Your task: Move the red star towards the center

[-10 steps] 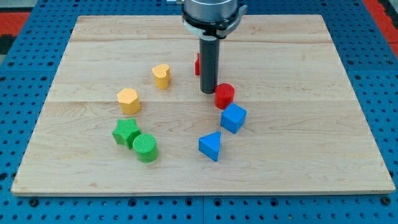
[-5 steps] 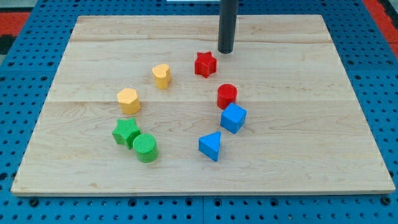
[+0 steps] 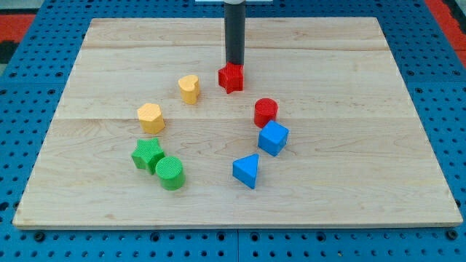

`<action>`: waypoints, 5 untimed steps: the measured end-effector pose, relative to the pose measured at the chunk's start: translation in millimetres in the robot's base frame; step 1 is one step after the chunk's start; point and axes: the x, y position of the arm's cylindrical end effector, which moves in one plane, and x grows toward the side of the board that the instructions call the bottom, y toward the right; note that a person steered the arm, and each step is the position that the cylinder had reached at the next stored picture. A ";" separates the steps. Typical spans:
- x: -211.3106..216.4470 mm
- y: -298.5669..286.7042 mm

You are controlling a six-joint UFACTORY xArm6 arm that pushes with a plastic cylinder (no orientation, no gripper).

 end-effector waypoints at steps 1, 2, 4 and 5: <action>15.6 0.0; 33.7 10.6; 34.0 47.6; 40.6 60.4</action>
